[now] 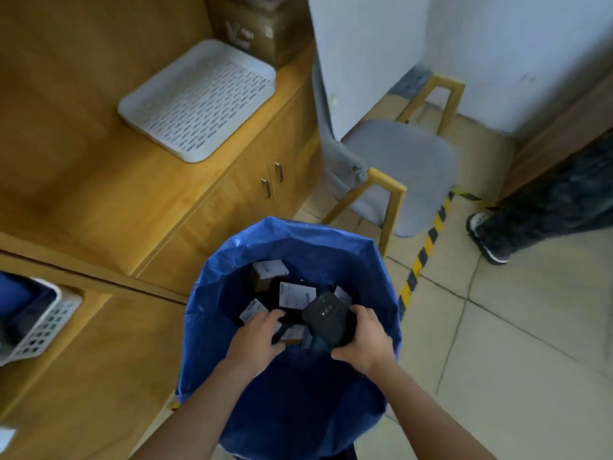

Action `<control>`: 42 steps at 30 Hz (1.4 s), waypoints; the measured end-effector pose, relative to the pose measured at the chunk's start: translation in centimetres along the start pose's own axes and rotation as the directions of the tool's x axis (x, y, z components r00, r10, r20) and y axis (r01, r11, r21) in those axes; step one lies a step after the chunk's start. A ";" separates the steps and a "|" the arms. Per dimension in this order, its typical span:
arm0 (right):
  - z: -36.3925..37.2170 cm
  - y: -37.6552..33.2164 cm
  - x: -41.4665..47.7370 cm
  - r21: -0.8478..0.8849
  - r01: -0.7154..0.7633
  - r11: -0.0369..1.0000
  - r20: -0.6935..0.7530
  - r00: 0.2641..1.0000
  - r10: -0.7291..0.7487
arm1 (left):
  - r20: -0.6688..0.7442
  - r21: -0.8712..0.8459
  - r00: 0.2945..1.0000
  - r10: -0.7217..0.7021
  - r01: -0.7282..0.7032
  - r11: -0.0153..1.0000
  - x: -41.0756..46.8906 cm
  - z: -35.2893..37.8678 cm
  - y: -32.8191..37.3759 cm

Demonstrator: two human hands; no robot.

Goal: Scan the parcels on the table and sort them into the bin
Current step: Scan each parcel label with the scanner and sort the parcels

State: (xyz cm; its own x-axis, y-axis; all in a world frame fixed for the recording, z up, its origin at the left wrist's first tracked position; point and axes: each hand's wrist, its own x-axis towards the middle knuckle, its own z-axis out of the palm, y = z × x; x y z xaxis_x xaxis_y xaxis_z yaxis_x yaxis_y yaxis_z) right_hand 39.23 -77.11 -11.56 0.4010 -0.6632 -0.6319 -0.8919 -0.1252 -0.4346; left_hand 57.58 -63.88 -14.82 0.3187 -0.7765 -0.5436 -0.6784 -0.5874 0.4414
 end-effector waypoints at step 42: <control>10.5 38.4 -75.5 0.930 -0.292 0.224 -0.255 -0.072 0.964 | 0.800 -0.081 -0.198 0.567 -0.971 -0.225 -49.9 36.3 54.3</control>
State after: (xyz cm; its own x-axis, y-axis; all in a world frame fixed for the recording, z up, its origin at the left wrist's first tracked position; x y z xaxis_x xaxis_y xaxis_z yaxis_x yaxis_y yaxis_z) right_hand -23.08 -24.12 12.76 -0.9422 -0.2612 -0.2098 -0.1226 0.8515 -0.5097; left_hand -19.22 -48.71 10.34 -0.9769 0.0031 -0.2136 -0.1036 0.8676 0.4864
